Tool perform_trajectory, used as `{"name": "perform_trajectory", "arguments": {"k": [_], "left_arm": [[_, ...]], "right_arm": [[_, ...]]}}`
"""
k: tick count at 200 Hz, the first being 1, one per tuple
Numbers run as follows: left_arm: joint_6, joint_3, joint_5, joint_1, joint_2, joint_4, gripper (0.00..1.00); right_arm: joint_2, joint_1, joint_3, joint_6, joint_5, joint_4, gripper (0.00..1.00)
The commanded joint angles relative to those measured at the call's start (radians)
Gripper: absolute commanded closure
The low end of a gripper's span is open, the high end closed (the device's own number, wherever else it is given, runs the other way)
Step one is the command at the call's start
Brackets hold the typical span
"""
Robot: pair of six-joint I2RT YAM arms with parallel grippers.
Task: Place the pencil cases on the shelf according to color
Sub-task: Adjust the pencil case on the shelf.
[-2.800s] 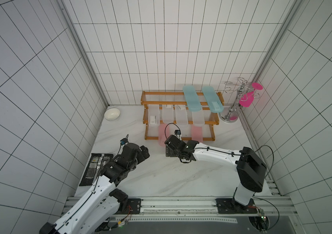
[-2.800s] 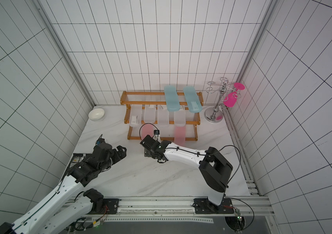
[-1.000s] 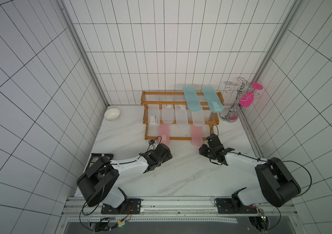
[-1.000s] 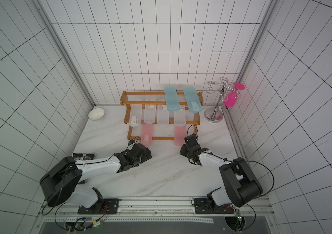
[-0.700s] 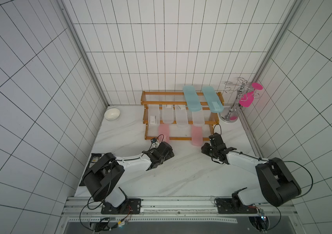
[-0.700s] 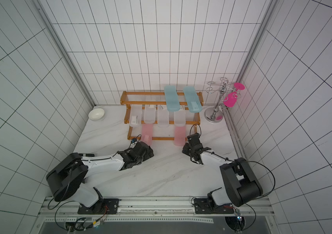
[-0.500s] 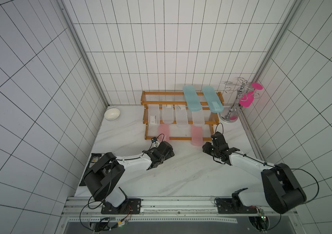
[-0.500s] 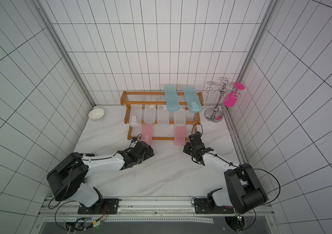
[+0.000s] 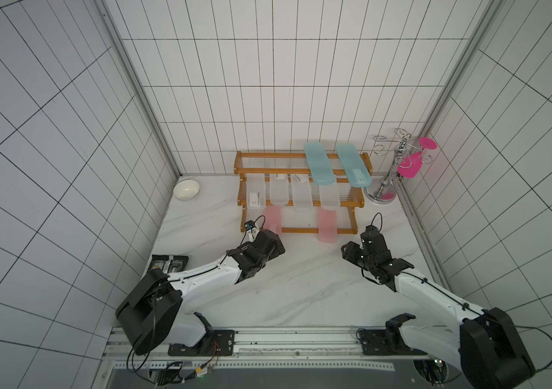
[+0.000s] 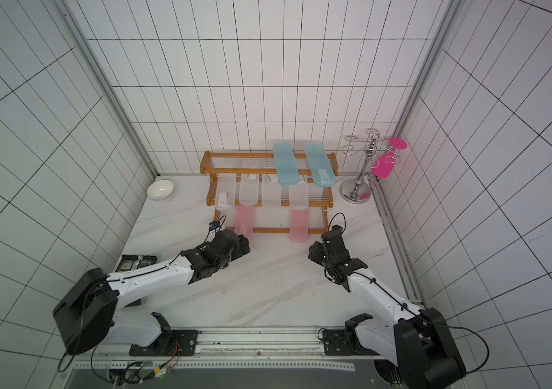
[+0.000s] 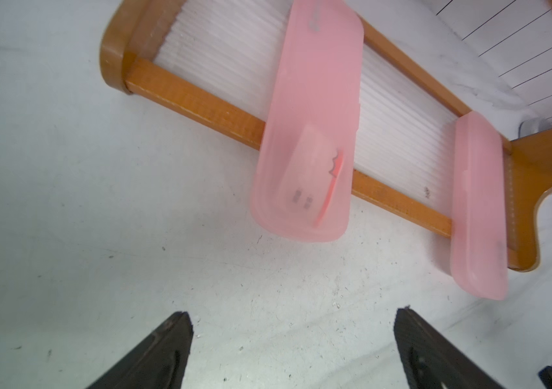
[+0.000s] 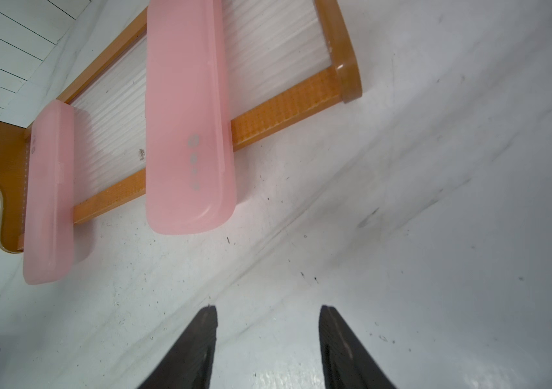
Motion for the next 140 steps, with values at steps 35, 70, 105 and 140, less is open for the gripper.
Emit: {"name": "perform_trajectory", "arguments": {"k": [35, 70, 105, 140], "left_arm": [[-0.011, -0.077, -0.080, -0.002, -0.111, -0.092, 0.02], [-0.006, -0.104, -0.126, 0.001, -0.185, -0.133, 0.02], [0.006, -0.118, -0.158, 0.013, -0.254, -0.185, 0.02], [0.012, -0.141, -0.178, 0.019, -0.302, -0.188, 0.02]], "right_arm": [[0.111, 0.136, 0.000, 0.075, 0.015, 0.110, 0.47], [0.252, 0.163, 0.049, 0.078, 0.009, 0.172, 0.49], [0.347, 0.157, 0.116, 0.055, 0.000, 0.202, 0.49], [0.405, 0.128, 0.167, 0.057, 0.017, 0.199, 0.51]]}}
